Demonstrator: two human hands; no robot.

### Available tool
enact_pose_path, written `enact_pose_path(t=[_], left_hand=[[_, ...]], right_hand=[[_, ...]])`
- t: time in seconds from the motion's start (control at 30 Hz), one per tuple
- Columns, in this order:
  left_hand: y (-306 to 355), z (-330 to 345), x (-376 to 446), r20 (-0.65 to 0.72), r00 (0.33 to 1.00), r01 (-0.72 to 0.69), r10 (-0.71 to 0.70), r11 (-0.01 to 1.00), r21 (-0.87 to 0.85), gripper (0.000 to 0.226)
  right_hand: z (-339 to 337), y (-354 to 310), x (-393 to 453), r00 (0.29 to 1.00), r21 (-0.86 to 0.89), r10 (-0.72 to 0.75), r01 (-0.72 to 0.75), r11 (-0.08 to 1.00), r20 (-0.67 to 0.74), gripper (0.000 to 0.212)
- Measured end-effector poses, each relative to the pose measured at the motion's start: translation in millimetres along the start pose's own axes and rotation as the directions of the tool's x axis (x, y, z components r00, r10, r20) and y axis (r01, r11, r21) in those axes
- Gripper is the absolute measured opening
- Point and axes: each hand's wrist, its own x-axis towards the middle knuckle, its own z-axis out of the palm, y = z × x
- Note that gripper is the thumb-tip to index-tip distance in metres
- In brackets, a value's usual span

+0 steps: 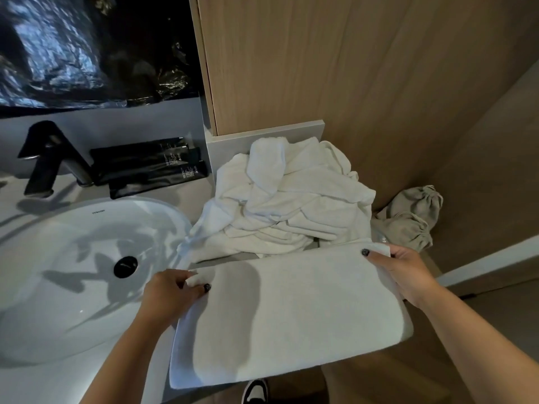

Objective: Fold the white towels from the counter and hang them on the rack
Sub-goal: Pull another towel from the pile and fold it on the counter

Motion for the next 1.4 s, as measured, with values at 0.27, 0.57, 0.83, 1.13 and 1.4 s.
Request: enact_pose_path(t=[0.27, 0.57, 0.83, 1.13, 1.4], left_hand=[[1, -3, -54, 0.018, 1.0, 0.002, 0.008, 0.871, -0.491, 0.011], [7, -1, -143, -0.019, 1.0, -0.026, 0.018, 0.609, -0.793, 0.011], [14, -2, -232, -0.177, 0.983, -0.126, -0.044, 0.534, -0.836, 0.023], [-2, -11, -252, -0.226, 0.965, -0.124, -0.132, 0.529, -0.84, 0.015], [-13, -31, -197, -0.215, 0.969, -0.114, -0.121, 0.553, -0.826, 0.026]], right_hand=[[-17, -9, -51, 0.991, -0.017, -0.099, 0.098, 0.995, -0.094, 0.043], [-48, -2, -135, 0.951, -0.052, -0.174, 0.166, 0.985, -0.257, 0.018], [-58, 0, -212, 0.939, 0.001, -0.181, 0.19, 0.982, -0.292, 0.018], [-31, 3, -235, 0.911, -0.016, -0.187, 0.195, 0.981, -0.367, 0.005], [14, -4, -190, 0.898, -0.046, -0.234, 0.234, 0.971, -0.373, 0.011]])
